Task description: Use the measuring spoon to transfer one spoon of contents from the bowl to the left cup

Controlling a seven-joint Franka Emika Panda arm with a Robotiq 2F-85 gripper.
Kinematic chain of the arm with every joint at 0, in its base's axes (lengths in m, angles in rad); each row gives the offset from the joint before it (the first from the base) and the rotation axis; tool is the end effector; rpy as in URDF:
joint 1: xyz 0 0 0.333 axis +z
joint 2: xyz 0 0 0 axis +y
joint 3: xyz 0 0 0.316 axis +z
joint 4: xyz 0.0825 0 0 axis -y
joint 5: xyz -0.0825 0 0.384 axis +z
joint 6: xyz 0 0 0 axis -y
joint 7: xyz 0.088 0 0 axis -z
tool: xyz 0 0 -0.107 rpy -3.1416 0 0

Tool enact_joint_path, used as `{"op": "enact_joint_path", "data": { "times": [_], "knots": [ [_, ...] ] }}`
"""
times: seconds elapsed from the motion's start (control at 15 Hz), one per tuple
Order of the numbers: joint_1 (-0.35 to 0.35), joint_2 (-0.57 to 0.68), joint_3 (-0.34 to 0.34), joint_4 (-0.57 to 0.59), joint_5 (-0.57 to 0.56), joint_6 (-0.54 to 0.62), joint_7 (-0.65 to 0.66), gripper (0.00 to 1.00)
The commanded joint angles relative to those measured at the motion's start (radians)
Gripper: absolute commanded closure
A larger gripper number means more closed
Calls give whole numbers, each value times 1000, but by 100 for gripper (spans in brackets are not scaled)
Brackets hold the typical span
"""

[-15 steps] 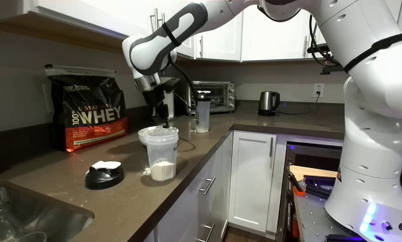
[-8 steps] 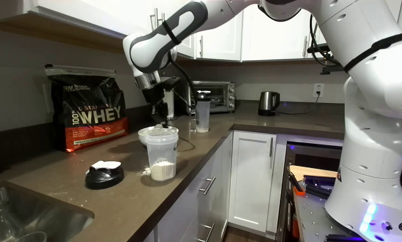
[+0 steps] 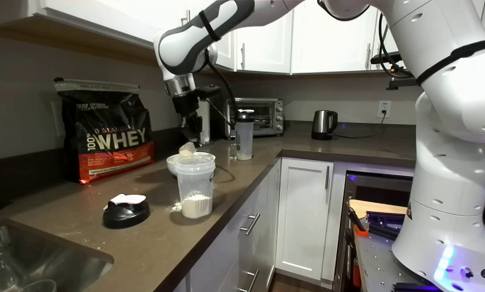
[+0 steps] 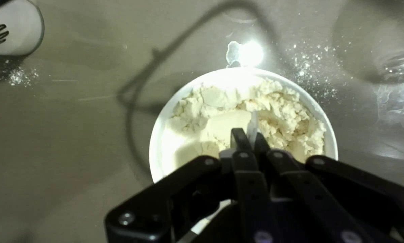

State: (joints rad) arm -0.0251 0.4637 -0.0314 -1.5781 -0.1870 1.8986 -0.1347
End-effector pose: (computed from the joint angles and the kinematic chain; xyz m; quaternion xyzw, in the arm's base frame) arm 0.6655 -0.0486 0.3610 0.9902 0.0762 -0.0798 0.0859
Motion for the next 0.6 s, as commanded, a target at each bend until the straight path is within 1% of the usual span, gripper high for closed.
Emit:
{"op": "enact_joint_path", "data": {
  "times": [0.0,0.53],
  "knots": [
    [-22,-59,12,-56,39,15,-34,99],
    [-27,-132,13,-135,73,24,-59,99]
  ]
}}
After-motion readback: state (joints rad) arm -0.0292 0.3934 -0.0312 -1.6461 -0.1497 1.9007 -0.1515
